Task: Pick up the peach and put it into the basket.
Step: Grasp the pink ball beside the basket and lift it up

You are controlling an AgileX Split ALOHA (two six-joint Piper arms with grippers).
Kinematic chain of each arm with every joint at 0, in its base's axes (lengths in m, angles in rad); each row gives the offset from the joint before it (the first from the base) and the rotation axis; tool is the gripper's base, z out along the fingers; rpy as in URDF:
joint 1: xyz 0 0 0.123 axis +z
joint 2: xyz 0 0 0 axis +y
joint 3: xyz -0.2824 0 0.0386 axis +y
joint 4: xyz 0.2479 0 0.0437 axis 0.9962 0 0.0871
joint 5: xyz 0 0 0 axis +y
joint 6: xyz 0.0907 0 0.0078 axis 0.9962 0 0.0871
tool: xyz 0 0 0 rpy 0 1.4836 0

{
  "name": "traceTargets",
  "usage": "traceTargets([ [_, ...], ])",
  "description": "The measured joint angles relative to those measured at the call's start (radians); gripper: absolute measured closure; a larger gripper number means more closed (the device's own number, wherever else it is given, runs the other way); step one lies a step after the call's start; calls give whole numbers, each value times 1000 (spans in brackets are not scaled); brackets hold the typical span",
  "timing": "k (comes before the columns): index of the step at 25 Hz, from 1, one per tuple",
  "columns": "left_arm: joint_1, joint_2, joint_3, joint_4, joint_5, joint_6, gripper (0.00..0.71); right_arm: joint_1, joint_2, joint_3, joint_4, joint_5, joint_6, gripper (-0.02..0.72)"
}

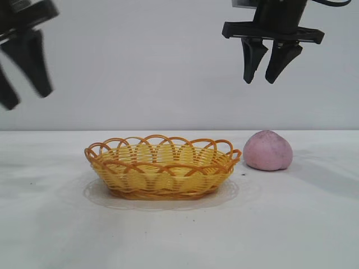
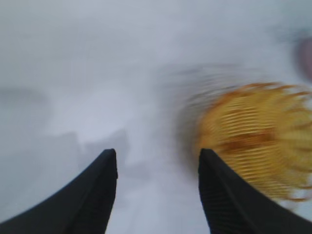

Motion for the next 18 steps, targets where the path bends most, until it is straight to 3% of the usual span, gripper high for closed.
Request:
traceTargets([
  [8,161,-81,-1,29,6,-26,374,0,0,0,0,0,0,407],
  [12,163,-225,-1,62,40,-26,374,0,0,0,2,0,0,407],
  [18,92,-519,-1,112,203,-58,374,0,0,0,2,0,0,407],
])
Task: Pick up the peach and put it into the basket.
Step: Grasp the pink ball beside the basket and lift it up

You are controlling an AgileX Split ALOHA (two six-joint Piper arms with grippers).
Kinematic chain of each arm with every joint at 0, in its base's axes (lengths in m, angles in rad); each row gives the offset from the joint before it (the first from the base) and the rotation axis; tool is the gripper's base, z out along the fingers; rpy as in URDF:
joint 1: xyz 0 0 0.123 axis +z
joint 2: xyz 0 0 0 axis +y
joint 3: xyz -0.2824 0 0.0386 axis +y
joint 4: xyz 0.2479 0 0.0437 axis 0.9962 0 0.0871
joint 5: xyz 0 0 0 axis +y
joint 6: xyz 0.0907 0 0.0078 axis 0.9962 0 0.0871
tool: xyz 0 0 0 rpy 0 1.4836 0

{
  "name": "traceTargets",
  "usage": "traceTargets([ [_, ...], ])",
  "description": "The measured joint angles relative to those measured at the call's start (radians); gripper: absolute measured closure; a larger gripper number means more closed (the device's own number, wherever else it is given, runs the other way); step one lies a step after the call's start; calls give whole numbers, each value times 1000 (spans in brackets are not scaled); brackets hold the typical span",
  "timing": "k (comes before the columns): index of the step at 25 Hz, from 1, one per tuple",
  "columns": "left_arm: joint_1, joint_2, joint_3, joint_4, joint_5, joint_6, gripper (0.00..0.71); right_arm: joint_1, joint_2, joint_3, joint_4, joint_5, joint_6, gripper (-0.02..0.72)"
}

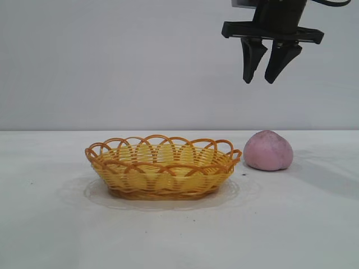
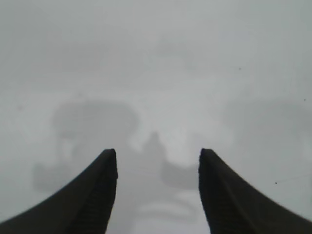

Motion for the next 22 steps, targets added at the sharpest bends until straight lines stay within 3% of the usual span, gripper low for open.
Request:
traceTargets([
  [4,-34,-197,39,67,127,-76,374,0,0,0,2,0,0,407],
  [10,-37,-485,244,89,292,-150,374,0,0,0,15,12,0,407],
  [17,-37,-798,446,70,364,-173,374,0,0,0,16,32,-3,407],
  [22,-37,-934,474,70,382,-173,374,0,0,0,16,48,-10,407],
])
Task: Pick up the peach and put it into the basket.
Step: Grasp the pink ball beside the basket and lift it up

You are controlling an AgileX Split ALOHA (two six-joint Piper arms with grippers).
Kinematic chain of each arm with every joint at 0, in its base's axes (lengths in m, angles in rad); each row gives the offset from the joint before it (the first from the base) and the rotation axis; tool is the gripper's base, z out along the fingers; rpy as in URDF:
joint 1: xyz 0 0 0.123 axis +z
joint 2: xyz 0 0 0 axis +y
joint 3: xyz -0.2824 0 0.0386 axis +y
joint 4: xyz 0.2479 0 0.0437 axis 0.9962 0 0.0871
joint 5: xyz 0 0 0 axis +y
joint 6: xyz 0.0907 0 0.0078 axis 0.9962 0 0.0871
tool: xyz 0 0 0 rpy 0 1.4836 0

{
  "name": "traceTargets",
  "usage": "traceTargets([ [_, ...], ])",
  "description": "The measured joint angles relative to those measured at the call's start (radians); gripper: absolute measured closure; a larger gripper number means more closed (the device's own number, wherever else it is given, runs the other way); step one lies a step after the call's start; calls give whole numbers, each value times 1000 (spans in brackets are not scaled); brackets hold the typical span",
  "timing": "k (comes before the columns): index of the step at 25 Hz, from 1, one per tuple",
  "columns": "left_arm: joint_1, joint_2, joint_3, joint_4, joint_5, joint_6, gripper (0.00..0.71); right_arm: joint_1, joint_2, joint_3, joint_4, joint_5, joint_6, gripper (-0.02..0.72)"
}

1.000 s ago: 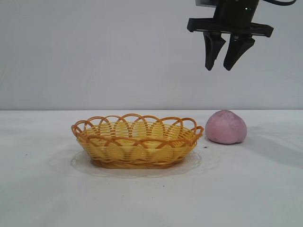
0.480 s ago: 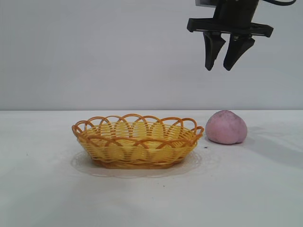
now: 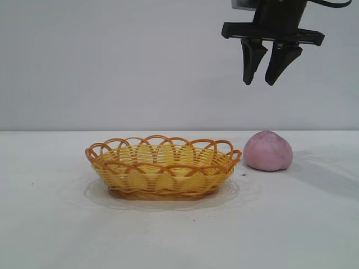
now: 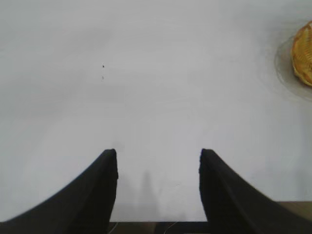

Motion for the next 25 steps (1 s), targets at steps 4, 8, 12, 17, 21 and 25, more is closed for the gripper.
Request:
traceTargets([
  [4,0,-82,0,-4,0,23,374,0,4,0,0,45,-17,407],
  [8,0,-185,0,-8,8,34,374,0,31,0,2,115,-30,407],
  [12,0,-198,2,-24,12,59,374,0,68,0,6,167,-39,407],
  [17,0,-198,2,-29,12,72,374,0,150,-2,60,221,-85,407],
  [21,0,-198,2,-29,12,75,374,0,195,-4,103,207,-161,598],
  [25,0,-198,2,-29,12,75,374,-2,75,-2,159,185,-225,703],
])
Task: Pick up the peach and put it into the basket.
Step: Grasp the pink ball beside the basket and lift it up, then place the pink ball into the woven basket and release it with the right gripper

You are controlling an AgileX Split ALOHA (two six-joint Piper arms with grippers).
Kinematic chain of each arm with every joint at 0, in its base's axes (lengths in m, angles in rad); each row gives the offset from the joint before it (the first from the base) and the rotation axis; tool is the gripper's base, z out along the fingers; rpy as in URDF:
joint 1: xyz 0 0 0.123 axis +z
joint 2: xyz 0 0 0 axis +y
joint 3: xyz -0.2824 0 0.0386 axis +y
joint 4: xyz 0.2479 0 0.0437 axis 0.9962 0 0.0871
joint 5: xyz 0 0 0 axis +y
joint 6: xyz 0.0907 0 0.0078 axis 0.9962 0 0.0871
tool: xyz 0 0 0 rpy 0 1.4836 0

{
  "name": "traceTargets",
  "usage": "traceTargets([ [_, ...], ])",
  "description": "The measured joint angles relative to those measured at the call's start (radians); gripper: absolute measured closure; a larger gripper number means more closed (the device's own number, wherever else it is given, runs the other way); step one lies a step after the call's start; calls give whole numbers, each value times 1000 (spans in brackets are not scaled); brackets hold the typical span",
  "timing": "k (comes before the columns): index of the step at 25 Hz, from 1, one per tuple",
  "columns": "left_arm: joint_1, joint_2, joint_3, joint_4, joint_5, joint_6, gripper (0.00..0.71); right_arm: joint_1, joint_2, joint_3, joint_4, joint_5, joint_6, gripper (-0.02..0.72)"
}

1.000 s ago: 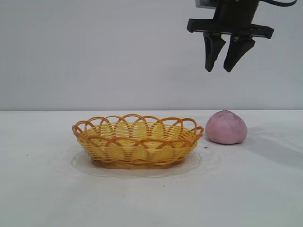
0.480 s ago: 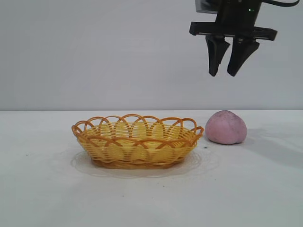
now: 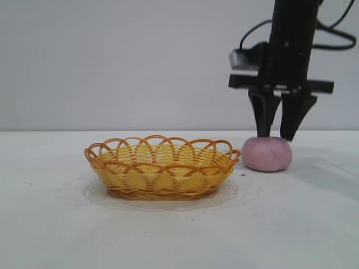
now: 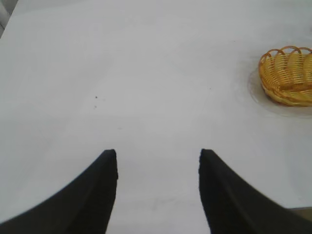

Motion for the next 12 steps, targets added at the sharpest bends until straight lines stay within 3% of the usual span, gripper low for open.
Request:
traceTargets([
  [2,0,0,0,0,0,0,374,0,-88,0,66,-1,-54,703],
  [4,0,0,0,2,0,0,374,4,-173,0,185,19,-127,703],
  [6,0,0,0,2,0,0,374,36,-218,-2,260,39,-180,703],
  [12,0,-1,0,2,0,0,374,177,-158,-2,278,57,-193,703],
])
